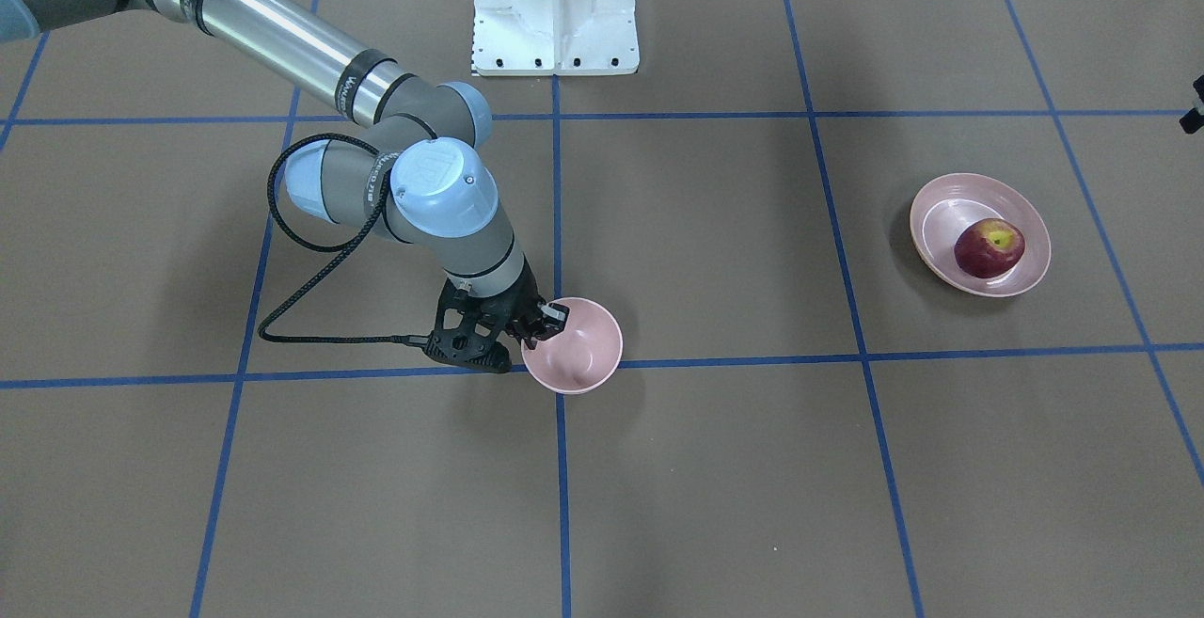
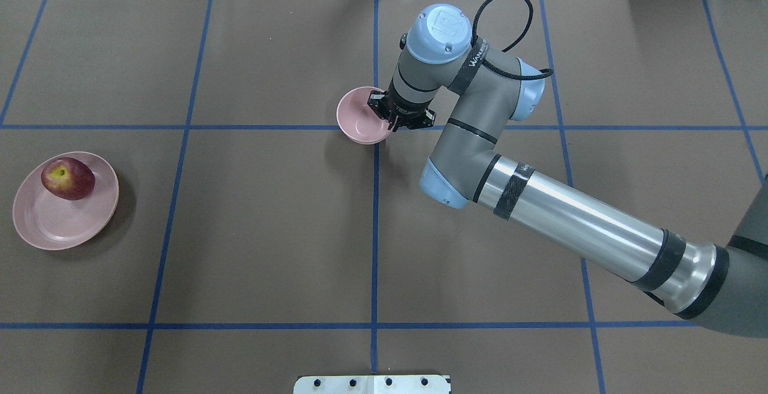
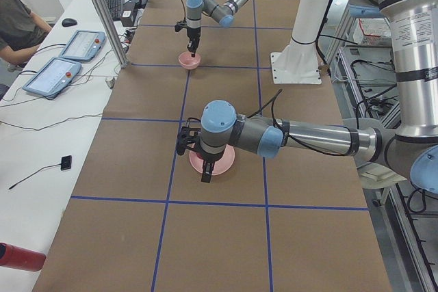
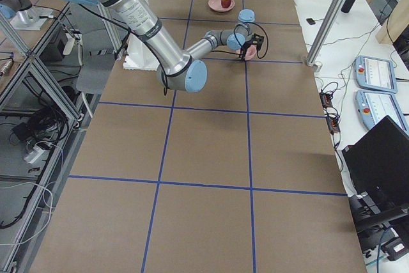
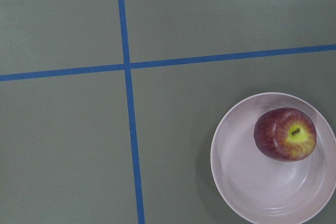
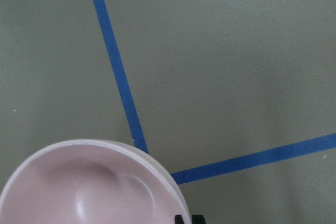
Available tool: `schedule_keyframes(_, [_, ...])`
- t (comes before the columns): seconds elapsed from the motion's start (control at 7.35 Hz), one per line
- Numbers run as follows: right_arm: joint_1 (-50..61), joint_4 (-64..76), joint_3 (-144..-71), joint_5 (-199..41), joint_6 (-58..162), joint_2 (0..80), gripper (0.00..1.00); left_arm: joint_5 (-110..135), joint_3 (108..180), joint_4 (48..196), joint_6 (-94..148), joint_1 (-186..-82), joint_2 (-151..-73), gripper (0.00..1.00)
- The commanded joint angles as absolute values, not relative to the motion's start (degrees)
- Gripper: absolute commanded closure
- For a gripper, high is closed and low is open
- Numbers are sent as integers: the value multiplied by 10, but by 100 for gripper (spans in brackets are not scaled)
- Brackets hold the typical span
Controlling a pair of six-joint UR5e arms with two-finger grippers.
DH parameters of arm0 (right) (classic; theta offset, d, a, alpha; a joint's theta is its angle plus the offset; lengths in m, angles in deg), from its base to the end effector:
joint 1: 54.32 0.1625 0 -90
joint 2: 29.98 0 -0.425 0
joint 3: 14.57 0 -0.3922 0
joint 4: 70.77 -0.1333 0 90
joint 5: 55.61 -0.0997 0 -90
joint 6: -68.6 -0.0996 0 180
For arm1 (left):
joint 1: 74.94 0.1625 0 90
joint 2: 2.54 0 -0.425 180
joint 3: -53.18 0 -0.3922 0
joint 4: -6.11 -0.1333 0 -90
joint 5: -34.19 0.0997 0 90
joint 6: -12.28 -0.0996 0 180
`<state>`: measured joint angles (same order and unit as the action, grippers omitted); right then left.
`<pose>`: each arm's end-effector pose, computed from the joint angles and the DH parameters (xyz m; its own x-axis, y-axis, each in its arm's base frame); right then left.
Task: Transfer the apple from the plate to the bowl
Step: 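Slide the pink bowl with the right gripper toward the table center, then release the bowl with the right gripper while the left gripper reaches toward the apple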
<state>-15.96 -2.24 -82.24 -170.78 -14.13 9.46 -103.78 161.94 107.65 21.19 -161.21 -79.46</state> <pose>-0.5764 -0.5721 0.2292 0.5420 0.2829 0.7913 -0.2407 0.9544 -0.1764 -0.0326 -0.4121 0.5718 0.6555 0.1122 -0.7468 0.0399 0.9824 0.1826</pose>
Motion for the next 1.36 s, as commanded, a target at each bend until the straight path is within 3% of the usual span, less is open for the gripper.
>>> schedule_keyframes(0.0, [-151, -22, -835, -1714, -144, 93, 0, -1037, 1620, 1100, 271, -1589, -799, 2])
schedule_keyframes(0.27, [-92, -14, -942, -1805, -137, 171, 0, -990, 1616, 1191, 459, -1480, -802, 2])
schedule_keyframes(0.54, [-19, -14, -1104, -1837, -40, 359, 0, -912, 1615, 1215, 553, -1374, -835, 2])
schedule_keyframes(0.68, [-7, -13, -1145, -1839, 25, 429, 0, -896, 1612, 1213, 557, -1353, -849, 2])
schedule_keyframes(0.95, [-13, -14, -1154, -1830, 45, 455, 0, -880, 1540, 1213, 559, -1344, -922, 2])
schedule_keyframes(1.22, [-14, -15, -1154, -1829, 45, 454, 0, -879, 1520, 1215, 551, -1332, -921, 2])
